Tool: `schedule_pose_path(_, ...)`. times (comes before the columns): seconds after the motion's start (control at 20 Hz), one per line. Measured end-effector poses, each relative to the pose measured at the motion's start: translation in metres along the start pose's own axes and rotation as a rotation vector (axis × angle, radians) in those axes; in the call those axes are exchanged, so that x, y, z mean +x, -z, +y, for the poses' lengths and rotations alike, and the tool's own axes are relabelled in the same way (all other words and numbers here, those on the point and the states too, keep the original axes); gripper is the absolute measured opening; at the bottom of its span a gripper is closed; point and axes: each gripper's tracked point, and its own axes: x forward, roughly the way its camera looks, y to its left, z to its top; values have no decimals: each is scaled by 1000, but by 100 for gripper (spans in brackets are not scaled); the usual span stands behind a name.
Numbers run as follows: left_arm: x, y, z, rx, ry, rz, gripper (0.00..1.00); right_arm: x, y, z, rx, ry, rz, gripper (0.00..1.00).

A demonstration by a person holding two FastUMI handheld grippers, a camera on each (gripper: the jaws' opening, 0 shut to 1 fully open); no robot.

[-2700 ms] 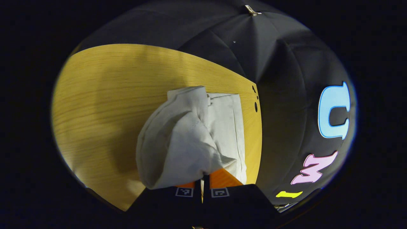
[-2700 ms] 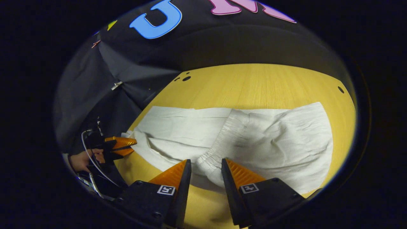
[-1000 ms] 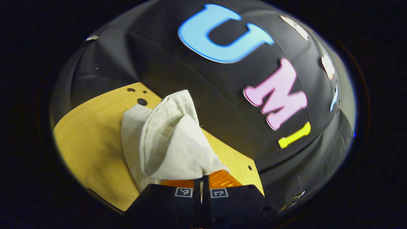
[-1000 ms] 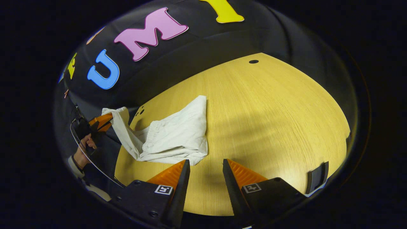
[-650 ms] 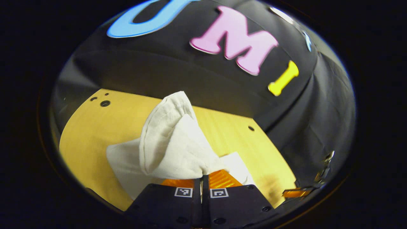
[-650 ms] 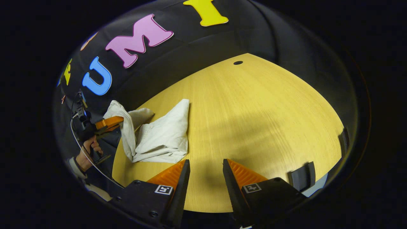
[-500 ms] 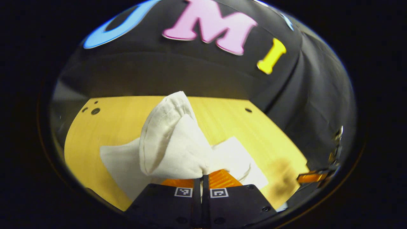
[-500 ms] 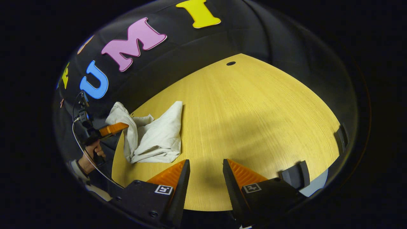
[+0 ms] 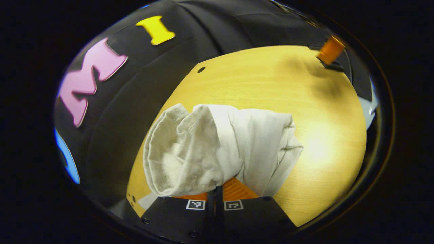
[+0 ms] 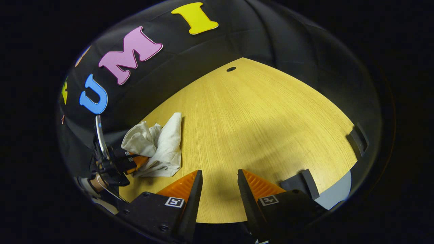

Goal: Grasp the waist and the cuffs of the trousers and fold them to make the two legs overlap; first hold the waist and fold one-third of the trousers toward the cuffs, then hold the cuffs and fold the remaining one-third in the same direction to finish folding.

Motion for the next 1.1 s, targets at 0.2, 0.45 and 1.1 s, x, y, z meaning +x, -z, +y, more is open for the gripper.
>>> schedule_pose_path(0.2,-1,1,4,118,-45,10,7,-2,-3,-8,14,18,-16,65)
schedule_pose_path(0.45,0,-6,16,257,-139,17,47,-14,8,-18,28,26,-22,65)
schedule_pose_path(1.1,-70,11,66,-73,-228,-51,97,-12,2,30,20,-37,-55,65)
